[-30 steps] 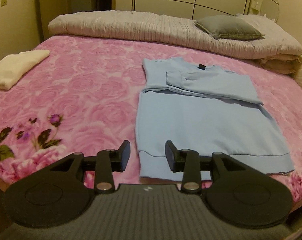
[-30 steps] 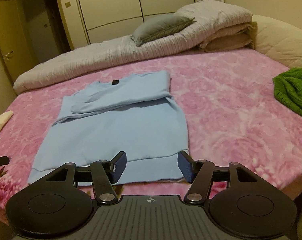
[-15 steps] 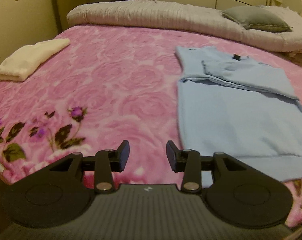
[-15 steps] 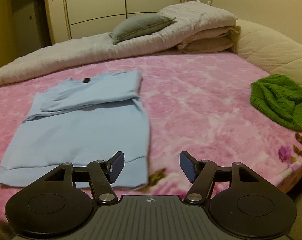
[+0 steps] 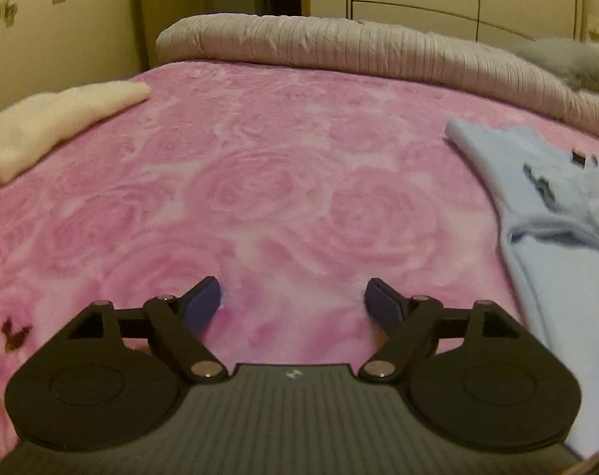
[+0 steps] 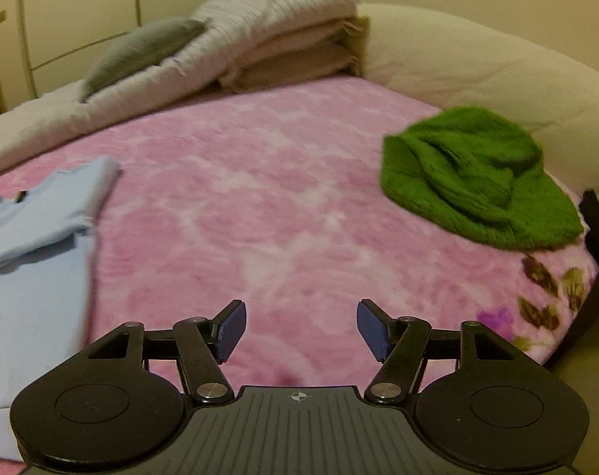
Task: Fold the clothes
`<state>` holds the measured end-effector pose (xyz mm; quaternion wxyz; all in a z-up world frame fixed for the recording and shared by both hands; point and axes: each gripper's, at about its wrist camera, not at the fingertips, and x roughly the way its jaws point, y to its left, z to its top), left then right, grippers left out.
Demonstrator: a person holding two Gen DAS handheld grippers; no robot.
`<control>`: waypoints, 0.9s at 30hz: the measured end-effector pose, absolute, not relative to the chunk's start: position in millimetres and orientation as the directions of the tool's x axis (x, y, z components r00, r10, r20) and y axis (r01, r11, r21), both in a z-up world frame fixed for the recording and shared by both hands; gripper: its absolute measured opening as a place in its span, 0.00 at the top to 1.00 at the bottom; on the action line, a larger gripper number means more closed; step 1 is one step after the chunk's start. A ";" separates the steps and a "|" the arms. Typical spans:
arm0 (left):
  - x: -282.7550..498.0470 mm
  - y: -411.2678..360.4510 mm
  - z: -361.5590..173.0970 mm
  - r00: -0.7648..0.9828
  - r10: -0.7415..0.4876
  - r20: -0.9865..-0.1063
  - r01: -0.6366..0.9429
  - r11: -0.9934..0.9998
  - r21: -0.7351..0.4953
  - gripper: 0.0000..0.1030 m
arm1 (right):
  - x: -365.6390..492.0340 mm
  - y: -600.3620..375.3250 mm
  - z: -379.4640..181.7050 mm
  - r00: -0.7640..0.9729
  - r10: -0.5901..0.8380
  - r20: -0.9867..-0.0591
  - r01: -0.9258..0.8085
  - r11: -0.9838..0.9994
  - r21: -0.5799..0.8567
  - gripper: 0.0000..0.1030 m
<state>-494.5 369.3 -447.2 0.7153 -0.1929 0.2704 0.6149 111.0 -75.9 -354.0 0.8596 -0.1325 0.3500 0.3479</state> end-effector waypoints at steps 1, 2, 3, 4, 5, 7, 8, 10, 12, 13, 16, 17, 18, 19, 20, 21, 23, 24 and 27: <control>-494.9 369.1 -447.0 0.098 0.776 -0.622 -0.984 0.168 0.054 0.21 | 115.7 -77.8 -357.2 0.512 0.506 -0.694 -0.689 0.724 0.020 0.36; -494.5 368.9 -446.9 0.094 0.777 -0.622 -0.985 0.165 0.057 0.20 | 119.1 -79.4 -360.1 0.511 0.508 -0.694 -0.688 0.725 0.024 0.36; -492.9 368.9 -446.9 0.084 0.777 -0.623 -0.984 0.162 0.068 0.17 | 122.3 -81.2 -363.0 0.509 0.510 -0.694 -0.687 0.726 0.029 0.36; -491.8 368.9 -446.9 0.076 0.778 -0.624 -0.984 0.158 0.076 0.15 | 124.6 -83.6 -365.9 0.504 0.511 -0.696 -0.686 0.727 0.037 0.36; -491.5 368.9 -446.9 0.071 0.778 -0.624 -0.985 0.154 0.079 0.14 | 126.6 -86.1 -368.6 0.498 0.514 -0.698 -0.685 0.727 0.045 0.36; -491.5 370.1 -446.6 0.071 0.776 -0.626 -0.986 0.150 0.075 0.12 | 127.3 -92.5 -371.4 0.484 0.525 -0.700 -0.694 0.717 0.058 0.36; -491.6 370.8 -446.3 0.072 0.775 -0.627 -0.986 0.150 0.073 0.12 | 127.4 -95.2 -371.8 0.479 0.532 -0.699 -0.700 0.711 0.061 0.36; -491.4 370.9 -445.6 0.071 0.775 -0.627 -0.986 0.150 0.073 0.12 | 124.8 -100.5 -372.4 0.469 0.539 -0.699 -0.710 0.701 0.064 0.36; -490.9 370.8 -445.9 0.069 0.776 -0.627 -0.986 0.149 0.076 0.12 | 121.8 -104.9 -373.1 0.459 0.546 -0.701 -0.719 0.692 0.068 0.36; -491.1 370.5 -445.9 0.069 0.776 -0.627 -0.986 0.149 0.075 0.12 | 120.3 -104.8 -374.0 0.454 0.549 -0.702 -0.724 0.687 0.069 0.36; -491.3 369.9 -446.1 0.069 0.776 -0.628 -0.986 0.148 0.074 0.11 | 116.7 -104.1 -376.2 0.440 0.560 -0.702 -0.737 0.672 0.074 0.36; -491.4 370.2 -446.3 0.069 0.776 -0.628 -0.986 0.148 0.074 0.11 | 116.3 -102.9 -376.5 0.437 0.563 -0.701 -0.739 0.669 0.078 0.36; -491.4 370.1 -446.2 0.069 0.775 -0.628 -0.986 0.148 0.074 0.11 | 116.0 -101.8 -376.5 0.436 0.566 -0.700 -0.739 0.669 0.082 0.36; -491.3 370.2 -446.1 0.069 0.775 -0.628 -0.986 0.147 0.074 0.11 | 115.7 -100.8 -376.1 0.435 0.570 -0.698 -0.739 0.669 0.085 0.36; -491.3 370.4 -446.2 0.068 0.776 -0.628 -0.986 0.147 0.074 0.11 | 115.5 -100.5 -374.2 0.436 0.574 -0.693 -0.740 0.667 0.088 0.36; -491.2 370.4 -446.3 0.068 0.776 -0.628 -0.986 0.146 0.074 0.11 | 115.3 -100.1 -372.3 0.437 0.579 -0.688 -0.740 0.666 0.091 0.36; -491.3 370.0 -446.2 0.068 0.776 -0.628 -0.987 0.146 0.073 0.11 | 116.1 -101.5 -367.1 0.446 0.582 -0.680 -0.742 0.665 0.082 0.36; -491.3 369.8 -446.2 0.068 0.776 -0.628 -0.987 0.145 0.073 0.11 | 117.2 -103.2 -363.7 0.454 0.580 -0.676 -0.743 0.666 0.072 0.36; -491.3 369.3 -446.0 0.067 0.776 -0.628 -0.987 0.144 0.073 0.11 | 127.4 -114.6 -350.7 0.487 0.565 -0.666 -0.732 0.681 0.042 0.36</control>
